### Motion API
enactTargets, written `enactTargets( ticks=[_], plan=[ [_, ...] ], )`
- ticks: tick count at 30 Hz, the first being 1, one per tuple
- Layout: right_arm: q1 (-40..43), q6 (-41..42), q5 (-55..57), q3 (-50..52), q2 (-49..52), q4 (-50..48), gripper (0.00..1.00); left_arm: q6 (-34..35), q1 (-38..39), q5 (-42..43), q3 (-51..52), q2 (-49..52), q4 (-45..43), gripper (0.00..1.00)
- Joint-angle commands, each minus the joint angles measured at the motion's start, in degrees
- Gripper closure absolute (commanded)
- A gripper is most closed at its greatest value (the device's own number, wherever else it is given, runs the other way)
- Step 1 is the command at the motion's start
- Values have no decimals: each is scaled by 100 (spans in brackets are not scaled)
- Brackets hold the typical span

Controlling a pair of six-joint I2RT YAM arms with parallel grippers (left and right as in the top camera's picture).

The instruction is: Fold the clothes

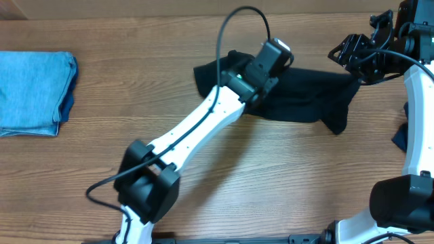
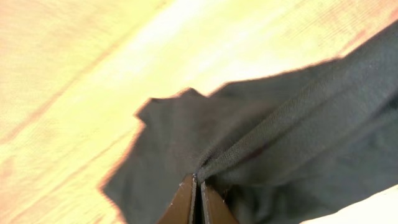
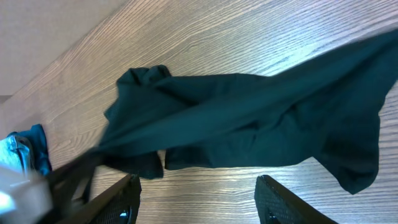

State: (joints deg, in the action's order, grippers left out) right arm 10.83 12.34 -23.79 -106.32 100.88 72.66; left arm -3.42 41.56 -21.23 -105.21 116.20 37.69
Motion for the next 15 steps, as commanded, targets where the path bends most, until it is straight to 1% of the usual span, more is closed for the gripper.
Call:
enactTargets(
  ticks=[1,3,6,8,13,15],
  plan=[
    [-22,-66,-50,-59,-184,-33,37,76,-227,-837,-221,-605,343,96],
    [-22,-66,-50,-59,-184,-33,37,114,-398,-977,-221,-739,590,96],
    [-22,-90,-46,-59,-184,-24,37,426,-721,-977,-221,-835,1008,96],
    [-22,-144,-33,-59,-184,-9,37,470,-833,-984,-221,-833,1187,96],
    [-28,-317,-33,-59,-184,13,36,205,-885,-1080,-221,-844,1327,96],
    [-28,-350,-33,-59,-181,13,36,210,-887,-1143,-221,-885,1377,96]
  ],
)
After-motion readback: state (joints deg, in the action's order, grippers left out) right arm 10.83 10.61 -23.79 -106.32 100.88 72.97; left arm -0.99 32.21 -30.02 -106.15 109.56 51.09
